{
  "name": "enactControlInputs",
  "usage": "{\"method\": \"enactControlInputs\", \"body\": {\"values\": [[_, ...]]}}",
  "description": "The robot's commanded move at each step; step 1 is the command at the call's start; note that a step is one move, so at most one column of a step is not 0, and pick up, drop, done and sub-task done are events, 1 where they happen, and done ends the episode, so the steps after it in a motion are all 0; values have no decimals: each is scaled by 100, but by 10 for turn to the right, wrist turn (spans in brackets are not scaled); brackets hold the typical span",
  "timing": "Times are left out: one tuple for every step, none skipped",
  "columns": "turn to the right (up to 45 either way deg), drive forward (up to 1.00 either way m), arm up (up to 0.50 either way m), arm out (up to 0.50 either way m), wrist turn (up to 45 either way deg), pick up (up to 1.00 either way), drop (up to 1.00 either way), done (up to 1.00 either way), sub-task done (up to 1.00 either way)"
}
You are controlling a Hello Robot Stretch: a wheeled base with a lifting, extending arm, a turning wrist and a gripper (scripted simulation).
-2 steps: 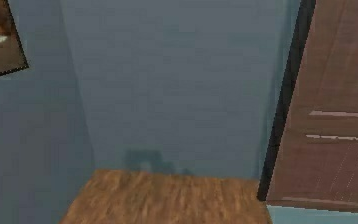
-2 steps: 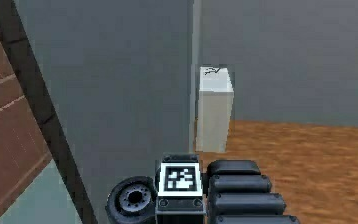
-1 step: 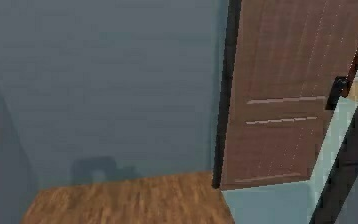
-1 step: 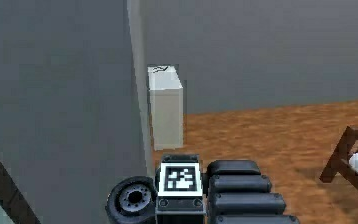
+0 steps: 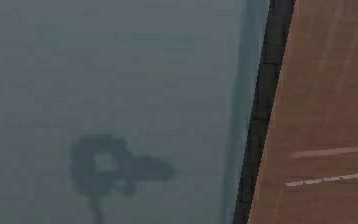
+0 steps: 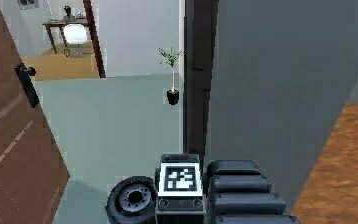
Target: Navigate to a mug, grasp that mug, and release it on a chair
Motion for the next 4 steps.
{"method": "enactControlInputs", "body": {"values": [[450,0,0,0,0,0,0,0,0],[90,0,0,0,0,0,0,0,0],[0,85,0,0,0,0,0,0,0],[450,0,0,0,0,0,0,0,0]]}}
